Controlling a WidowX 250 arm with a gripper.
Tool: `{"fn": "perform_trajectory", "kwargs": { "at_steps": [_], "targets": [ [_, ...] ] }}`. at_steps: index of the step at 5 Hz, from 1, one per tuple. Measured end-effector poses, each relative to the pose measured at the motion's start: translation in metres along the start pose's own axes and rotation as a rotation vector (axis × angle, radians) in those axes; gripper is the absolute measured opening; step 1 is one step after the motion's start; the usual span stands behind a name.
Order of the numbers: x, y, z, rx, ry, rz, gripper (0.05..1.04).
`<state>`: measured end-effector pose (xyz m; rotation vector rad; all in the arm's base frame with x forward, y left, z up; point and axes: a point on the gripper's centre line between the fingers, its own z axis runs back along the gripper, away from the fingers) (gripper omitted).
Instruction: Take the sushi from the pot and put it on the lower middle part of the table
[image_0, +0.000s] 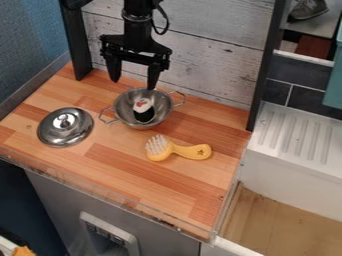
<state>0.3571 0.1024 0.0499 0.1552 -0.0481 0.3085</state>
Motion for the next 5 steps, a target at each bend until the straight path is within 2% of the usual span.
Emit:
{"fn": "perform_trajectory", "kwargs": {
  "at_steps": [1, 2, 3, 4, 5],
  "targets": [
    [-0.003, -0.003, -0.012, -0.005, 0.035, -0.005, 1.001],
    [0.003, -0.003, -0.025, -0.067, 0.043, -0.047, 1.001],
    [0.007, 0.001, -0.032, -0.080, 0.021, -0.066, 1.001],
    [0.005, -0.006, -0.043, -0.086, 0.041, -0.098, 1.001],
    [0.004, -0.013, -0.044, -0.081, 0.042, -0.130, 1.001]
  ]
}}
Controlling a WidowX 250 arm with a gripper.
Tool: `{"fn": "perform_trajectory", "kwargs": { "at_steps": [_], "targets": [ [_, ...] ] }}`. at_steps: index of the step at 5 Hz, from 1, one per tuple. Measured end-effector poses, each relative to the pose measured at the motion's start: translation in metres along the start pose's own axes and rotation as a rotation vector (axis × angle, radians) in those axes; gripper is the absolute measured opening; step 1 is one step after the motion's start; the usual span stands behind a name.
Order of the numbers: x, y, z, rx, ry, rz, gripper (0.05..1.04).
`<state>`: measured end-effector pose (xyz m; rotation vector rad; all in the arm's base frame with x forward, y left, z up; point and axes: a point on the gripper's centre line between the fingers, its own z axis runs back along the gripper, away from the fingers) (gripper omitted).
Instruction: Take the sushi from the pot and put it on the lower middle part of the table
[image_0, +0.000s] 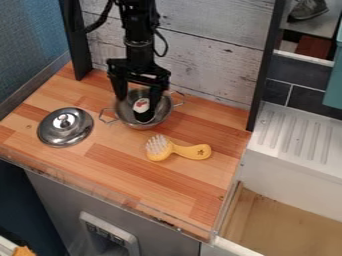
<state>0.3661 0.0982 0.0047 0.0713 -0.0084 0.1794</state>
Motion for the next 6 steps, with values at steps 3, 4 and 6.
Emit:
{"fn": "perform_trajectory", "kwargs": {
  "at_steps": [3, 4, 6],
  "targets": [
    [0.006, -0.007, -0.018, 0.027, 0.036, -0.010, 0.966],
    [0.009, -0.007, -0.017, 0.026, 0.028, 0.016, 0.683],
    [0.005, -0.007, -0.015, 0.003, 0.028, 0.018, 0.405]
  ]
}}
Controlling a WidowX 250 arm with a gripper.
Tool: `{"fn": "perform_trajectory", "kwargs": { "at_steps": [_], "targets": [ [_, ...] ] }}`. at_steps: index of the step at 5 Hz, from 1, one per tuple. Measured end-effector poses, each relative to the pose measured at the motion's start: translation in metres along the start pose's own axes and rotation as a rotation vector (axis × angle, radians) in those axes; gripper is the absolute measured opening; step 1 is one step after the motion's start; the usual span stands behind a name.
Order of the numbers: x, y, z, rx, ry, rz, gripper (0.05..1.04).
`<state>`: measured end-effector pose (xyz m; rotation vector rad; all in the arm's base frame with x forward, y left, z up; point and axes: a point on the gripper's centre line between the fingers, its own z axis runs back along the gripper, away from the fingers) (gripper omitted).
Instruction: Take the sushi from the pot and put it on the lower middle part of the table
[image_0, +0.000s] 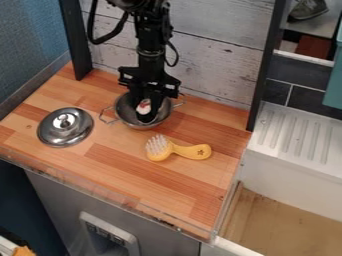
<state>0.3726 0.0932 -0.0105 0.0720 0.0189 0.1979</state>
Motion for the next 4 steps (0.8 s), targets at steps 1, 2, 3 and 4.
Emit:
{"fn": "perform_trajectory", "kwargs": {
  "at_steps": [1, 2, 3, 4],
  "targets": [
    [-0.002, 0.004, 0.015, -0.026, -0.029, 0.018, 0.405],
    [-0.009, 0.012, 0.041, 0.004, -0.090, 0.066, 0.405],
    [-0.028, 0.018, 0.058, 0.039, -0.110, 0.109, 0.405],
    [-0.051, 0.019, 0.070, 0.038, -0.136, 0.124, 0.405]
  ]
}}
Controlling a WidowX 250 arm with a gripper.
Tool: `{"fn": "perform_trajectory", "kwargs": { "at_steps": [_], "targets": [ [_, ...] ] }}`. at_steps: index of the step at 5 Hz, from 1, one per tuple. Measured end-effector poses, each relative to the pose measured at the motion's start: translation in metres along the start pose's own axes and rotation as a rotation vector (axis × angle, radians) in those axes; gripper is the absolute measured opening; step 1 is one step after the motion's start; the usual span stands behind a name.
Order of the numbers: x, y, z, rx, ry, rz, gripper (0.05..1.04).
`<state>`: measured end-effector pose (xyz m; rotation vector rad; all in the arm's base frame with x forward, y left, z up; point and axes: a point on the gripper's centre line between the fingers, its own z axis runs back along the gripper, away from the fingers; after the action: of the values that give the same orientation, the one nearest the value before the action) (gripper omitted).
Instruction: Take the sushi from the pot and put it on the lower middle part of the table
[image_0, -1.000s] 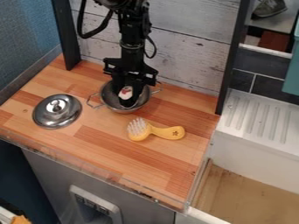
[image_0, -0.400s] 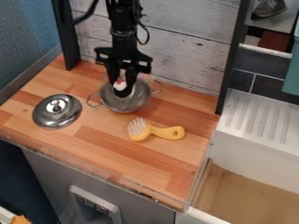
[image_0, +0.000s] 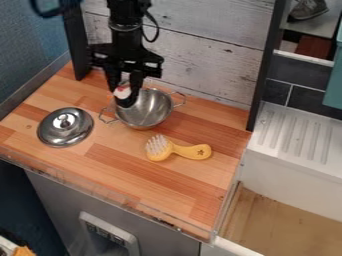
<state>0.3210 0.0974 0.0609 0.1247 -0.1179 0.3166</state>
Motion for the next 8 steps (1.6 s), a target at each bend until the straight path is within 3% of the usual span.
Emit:
{"fn": "perform_trajectory", "kwargs": {
  "at_steps": [1, 3, 4, 5, 6, 7, 8],
  "targets": [
    [-0.019, 0.005, -0.001, 0.002, 0.027, 0.008, 0.405],
    [-0.050, 0.008, -0.032, 0.077, 0.076, -0.044, 0.405],
    [-0.050, 0.010, -0.056, 0.064, 0.153, -0.026, 0.405],
    [-0.051, 0.006, -0.063, 0.034, 0.145, -0.012, 0.405],
    [-0.058, -0.004, -0.065, 0.039, 0.146, -0.040, 0.405],
    [-0.060, -0.006, -0.070, 0.045, 0.160, -0.045, 0.456],
    [-0.057, -0.007, -0.077, 0.043, 0.172, -0.079, 0.773]
  ]
}}
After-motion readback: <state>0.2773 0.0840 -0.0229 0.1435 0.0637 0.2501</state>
